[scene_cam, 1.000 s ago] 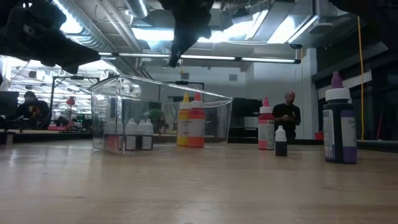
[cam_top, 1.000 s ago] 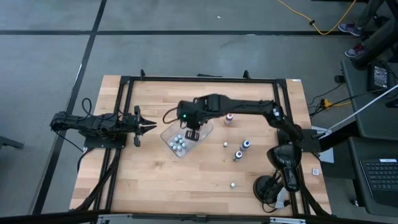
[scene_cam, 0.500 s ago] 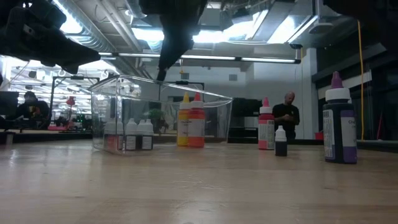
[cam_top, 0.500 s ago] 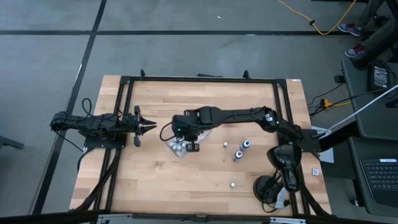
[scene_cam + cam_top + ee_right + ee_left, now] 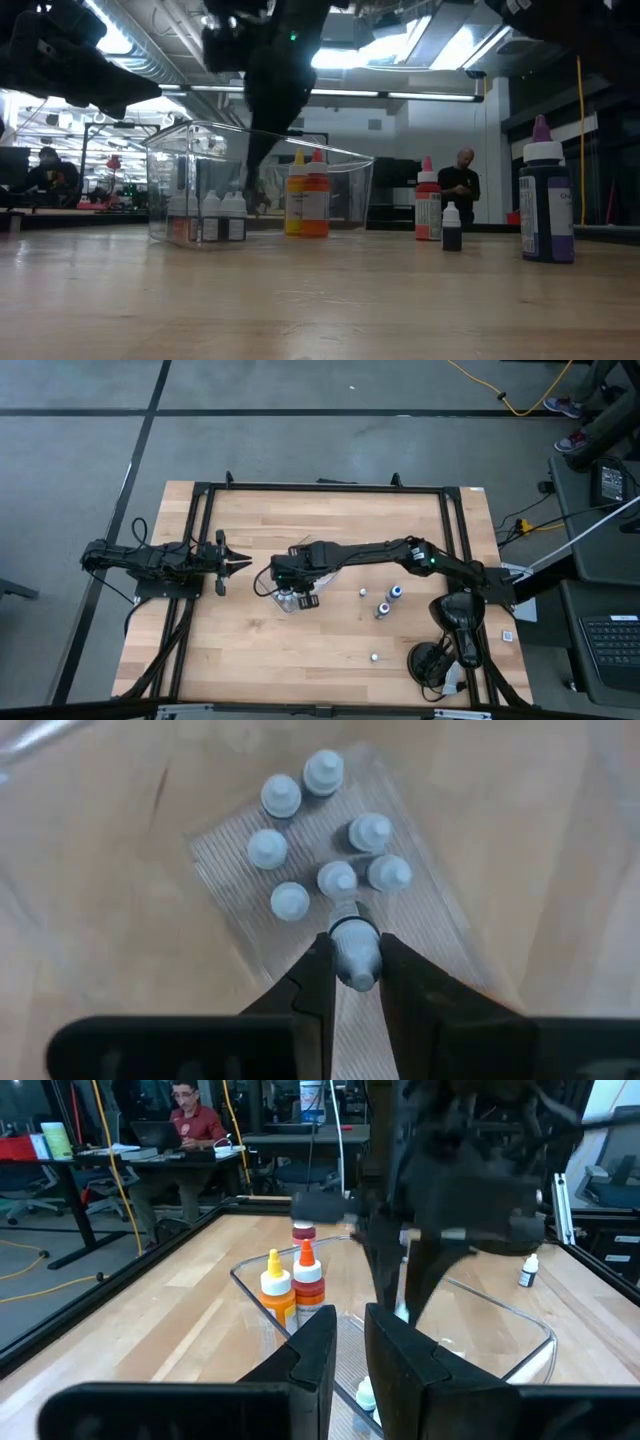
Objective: Pick & Place food coloring
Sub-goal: Put the top small black food coloring bottle into the transparent bin
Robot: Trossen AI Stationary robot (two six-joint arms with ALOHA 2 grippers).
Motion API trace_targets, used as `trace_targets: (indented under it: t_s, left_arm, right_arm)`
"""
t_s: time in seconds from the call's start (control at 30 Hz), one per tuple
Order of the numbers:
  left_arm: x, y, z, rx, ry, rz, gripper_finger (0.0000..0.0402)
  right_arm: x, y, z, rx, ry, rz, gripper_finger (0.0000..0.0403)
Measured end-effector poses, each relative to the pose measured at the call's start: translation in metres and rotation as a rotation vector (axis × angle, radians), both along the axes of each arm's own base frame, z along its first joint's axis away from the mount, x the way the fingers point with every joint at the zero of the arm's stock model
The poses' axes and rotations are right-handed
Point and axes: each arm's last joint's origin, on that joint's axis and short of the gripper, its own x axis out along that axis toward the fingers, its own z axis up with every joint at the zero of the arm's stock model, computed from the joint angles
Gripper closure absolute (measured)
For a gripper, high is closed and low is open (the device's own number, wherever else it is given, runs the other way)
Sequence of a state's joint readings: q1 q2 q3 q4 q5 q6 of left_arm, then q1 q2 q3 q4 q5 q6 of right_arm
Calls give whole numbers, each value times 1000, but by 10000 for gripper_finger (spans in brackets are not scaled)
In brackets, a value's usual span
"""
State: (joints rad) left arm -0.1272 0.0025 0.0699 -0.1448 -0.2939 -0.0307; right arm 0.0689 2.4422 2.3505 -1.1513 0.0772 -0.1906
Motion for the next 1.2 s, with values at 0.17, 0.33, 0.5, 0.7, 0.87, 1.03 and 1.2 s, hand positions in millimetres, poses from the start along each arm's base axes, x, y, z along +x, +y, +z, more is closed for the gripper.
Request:
trace_targets:
  t_s: [0.17, 0.33, 0.5, 0.7, 0.87, 1.03, 1.2]
  left_arm:
    - [0, 0, 0, 0, 1, 0, 344]
    - [0, 0, 0, 0, 1, -1, 344]
    - [0, 0, 0, 0, 1, 0, 348]
    - [0, 0, 0, 0, 1, 0, 348]
    - [0, 0, 0, 0, 1, 0, 343]
    - [0, 0, 0, 0, 1, 0, 345]
    - [0, 0, 0, 0, 1, 0, 349]
  right_arm:
    - [2, 0, -15, -11, 45, 23, 338]
    - [4, -1, -21, -14, 49, 31, 338]
    - [5, -3, -23, -27, 46, 44, 338]
    - [6, -4, -30, -28, 70, 44, 338]
    - [6, -4, -34, -29, 84, 44, 338]
    - [7, -4, -38, -29, 87, 45, 338]
    - [7, -4, -38, -21, 87, 48, 338]
